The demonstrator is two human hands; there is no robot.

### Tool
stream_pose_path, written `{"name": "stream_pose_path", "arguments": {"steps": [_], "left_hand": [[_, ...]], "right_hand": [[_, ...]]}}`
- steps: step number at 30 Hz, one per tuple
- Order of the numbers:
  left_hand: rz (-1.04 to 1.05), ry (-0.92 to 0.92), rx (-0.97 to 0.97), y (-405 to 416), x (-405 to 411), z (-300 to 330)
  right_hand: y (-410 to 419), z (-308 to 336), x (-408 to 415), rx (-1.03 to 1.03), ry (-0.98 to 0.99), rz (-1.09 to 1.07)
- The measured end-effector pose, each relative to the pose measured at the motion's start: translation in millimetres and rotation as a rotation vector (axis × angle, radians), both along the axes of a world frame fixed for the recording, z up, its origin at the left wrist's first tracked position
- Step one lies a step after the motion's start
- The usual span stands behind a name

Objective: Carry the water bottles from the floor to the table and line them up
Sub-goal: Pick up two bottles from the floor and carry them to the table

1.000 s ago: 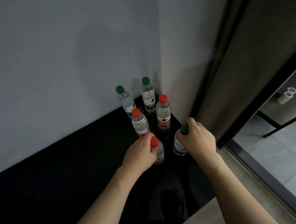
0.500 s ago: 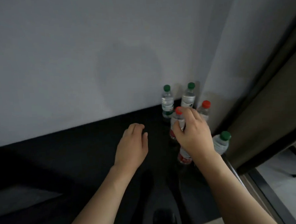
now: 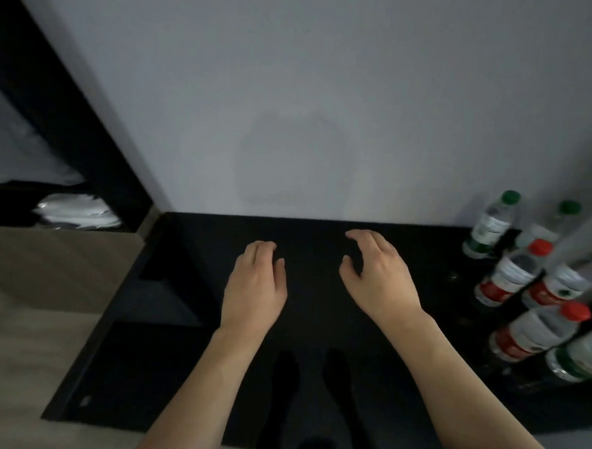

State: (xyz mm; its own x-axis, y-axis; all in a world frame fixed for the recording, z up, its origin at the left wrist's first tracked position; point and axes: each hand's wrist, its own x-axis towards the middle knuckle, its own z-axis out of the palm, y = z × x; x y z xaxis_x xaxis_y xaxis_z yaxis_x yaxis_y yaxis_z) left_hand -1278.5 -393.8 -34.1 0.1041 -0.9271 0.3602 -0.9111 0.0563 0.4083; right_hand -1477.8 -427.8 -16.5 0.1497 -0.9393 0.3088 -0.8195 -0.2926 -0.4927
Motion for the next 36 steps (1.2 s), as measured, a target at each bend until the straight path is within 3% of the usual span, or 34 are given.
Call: {"name": "stream_pose_path", "arguments": {"steps": [9,19,36], "left_hand": [[0.290,0.048,0.027,53.2,112.8,2.5],[0.598,0.091,0.026,128.0,201.9,4.4],[0.907,0.114,-0.026,316.3,425.7,3.1]], "right_hand": [[7.4,-3.7,120.4,0.057,0.050,0.259],[17.0,14.7,247.2,0.104,-0.028,0.610],[170.6,13.0,510.2,0.208,0.055,0.903]]}}
